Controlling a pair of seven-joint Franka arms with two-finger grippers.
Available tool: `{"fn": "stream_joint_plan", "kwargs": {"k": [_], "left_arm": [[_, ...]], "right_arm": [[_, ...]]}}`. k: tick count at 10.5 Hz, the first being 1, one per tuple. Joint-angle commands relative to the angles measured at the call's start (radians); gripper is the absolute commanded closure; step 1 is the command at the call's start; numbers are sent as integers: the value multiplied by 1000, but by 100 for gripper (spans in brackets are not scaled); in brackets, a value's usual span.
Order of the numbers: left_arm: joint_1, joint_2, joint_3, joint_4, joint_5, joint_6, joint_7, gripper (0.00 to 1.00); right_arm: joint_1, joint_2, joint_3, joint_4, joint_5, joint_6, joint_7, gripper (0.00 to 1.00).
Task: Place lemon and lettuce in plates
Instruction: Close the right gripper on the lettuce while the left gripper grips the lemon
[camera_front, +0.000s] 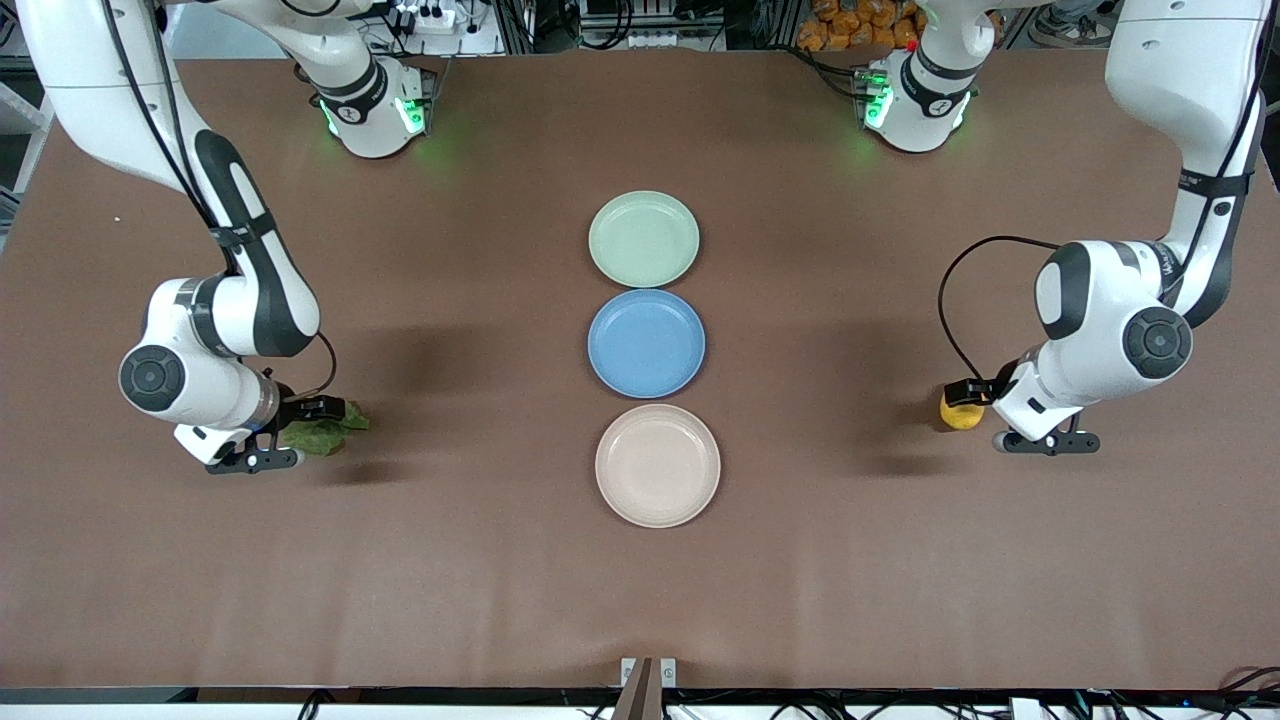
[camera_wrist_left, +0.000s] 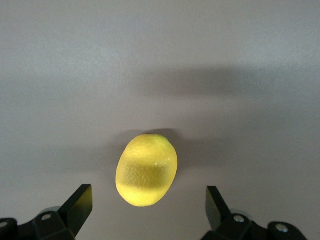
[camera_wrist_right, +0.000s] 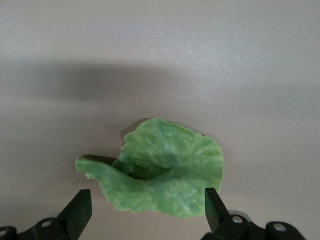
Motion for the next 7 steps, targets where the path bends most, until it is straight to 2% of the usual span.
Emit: {"fn": "stream_joint_plan", "kwargs": {"k": [1, 2, 7], "left_arm": [[11, 22, -1, -11, 23, 27, 47, 0], [20, 29, -1, -11, 23, 35, 64, 0], [21, 64, -1, -48, 23, 111, 92, 0]], "right_arm": [[-4, -12, 6, -66, -18, 96, -49, 0], [9, -12, 6, -86, -18, 133, -49, 0], [9, -14, 5, -113, -35, 149, -59, 0]]}}
